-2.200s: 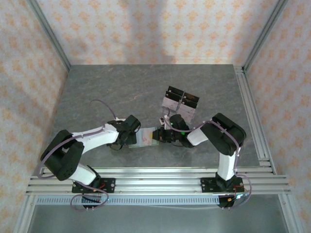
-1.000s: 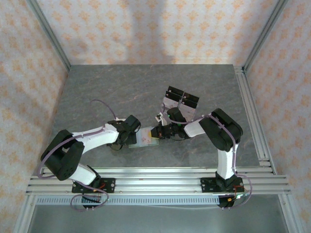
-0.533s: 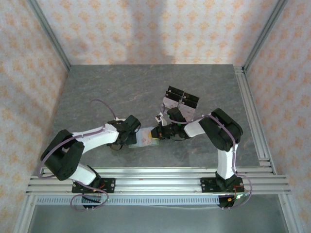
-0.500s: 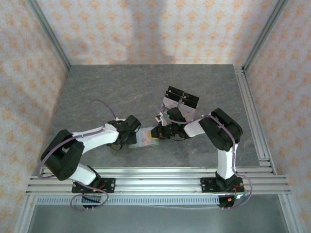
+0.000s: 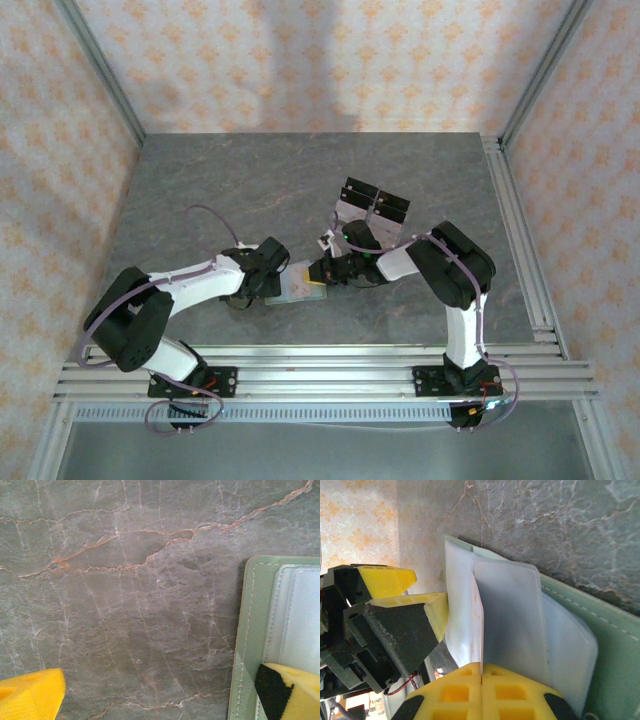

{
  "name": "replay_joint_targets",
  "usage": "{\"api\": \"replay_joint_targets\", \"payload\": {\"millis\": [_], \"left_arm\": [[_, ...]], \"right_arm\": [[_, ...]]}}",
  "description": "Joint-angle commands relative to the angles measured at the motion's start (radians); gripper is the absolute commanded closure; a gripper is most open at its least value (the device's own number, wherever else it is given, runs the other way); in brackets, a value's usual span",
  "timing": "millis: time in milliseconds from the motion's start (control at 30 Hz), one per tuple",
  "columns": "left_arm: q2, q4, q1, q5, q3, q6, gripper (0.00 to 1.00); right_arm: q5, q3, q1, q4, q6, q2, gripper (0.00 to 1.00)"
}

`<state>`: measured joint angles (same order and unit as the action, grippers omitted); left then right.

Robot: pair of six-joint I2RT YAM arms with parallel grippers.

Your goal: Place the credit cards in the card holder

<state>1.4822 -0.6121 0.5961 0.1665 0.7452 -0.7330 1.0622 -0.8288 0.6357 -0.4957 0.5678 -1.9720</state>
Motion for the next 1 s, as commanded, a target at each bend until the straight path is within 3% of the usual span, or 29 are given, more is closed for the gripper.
{"api": "replay_joint_targets", "payload": {"millis": [0, 967], "left_arm": [[0.042, -0.053, 0.004, 0.067, -0.022, -0.003, 0.00], [0.045, -0.044, 0.007, 0.065, -0.027, -0.003, 0.00]], "right_arm": [[-0.086, 0.005, -0.004, 0.003, -0.010, -0.013, 1.00], [-0.097, 0.037, 0.002, -0.040, 0.019, -0.011, 1.00]]}}
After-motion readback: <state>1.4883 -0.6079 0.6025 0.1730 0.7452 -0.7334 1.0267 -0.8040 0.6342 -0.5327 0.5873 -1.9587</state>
